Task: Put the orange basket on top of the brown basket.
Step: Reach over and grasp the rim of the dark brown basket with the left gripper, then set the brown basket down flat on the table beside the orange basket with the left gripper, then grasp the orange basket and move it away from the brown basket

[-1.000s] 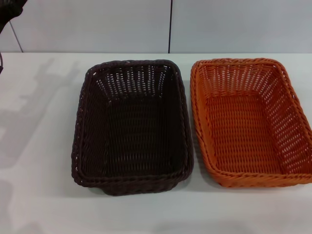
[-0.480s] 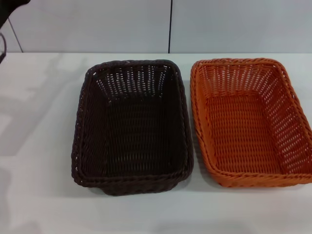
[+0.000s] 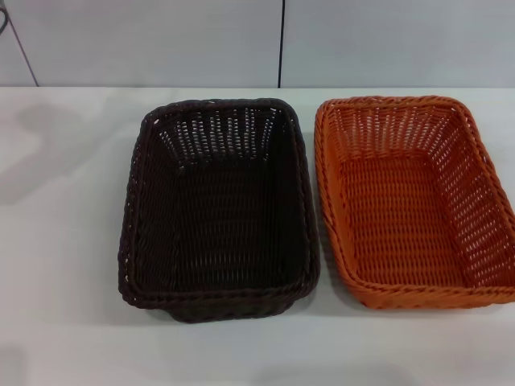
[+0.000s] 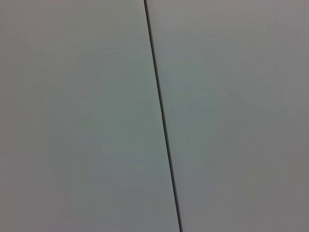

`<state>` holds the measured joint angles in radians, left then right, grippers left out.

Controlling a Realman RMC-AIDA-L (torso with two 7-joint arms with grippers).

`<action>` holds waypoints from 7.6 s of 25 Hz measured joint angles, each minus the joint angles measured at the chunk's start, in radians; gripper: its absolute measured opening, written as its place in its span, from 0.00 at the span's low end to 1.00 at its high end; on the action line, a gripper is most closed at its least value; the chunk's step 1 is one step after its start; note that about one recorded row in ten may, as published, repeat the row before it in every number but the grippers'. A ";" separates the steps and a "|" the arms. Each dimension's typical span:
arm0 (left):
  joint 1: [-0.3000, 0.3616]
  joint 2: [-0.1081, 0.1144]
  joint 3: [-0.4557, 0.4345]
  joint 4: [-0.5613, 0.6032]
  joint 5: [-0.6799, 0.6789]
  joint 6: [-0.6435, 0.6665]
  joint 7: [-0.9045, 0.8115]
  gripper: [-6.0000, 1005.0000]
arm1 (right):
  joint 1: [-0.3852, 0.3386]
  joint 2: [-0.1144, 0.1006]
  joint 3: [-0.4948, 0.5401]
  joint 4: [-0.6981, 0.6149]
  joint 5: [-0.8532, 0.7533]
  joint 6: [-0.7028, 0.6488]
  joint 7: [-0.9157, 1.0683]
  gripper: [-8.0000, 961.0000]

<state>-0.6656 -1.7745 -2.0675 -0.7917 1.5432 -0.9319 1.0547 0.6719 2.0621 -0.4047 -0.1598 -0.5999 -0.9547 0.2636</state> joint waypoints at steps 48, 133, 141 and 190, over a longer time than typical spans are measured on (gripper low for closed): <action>0.035 -0.286 0.060 -0.498 1.145 -0.516 -0.855 0.72 | -0.010 -0.024 0.013 0.000 0.012 0.005 0.000 0.62; -0.300 -0.232 -0.212 0.005 0.919 -0.614 0.014 0.24 | -0.067 -0.031 0.003 -0.018 0.064 -0.026 0.106 0.61; -0.315 -0.257 -0.218 0.043 0.915 -0.575 0.014 0.26 | -0.077 -0.028 0.003 -0.015 0.068 -0.027 0.106 0.61; -0.070 -0.281 -0.244 -0.025 0.201 -0.332 0.289 0.83 | 0.105 -0.276 -0.360 -0.564 -2.089 -0.802 1.357 0.61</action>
<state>-0.7353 -2.0555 -2.3115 -0.8163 1.7443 -1.2638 1.3436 0.7767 1.7858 -0.7642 -0.7237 -2.6893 -1.7568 1.6205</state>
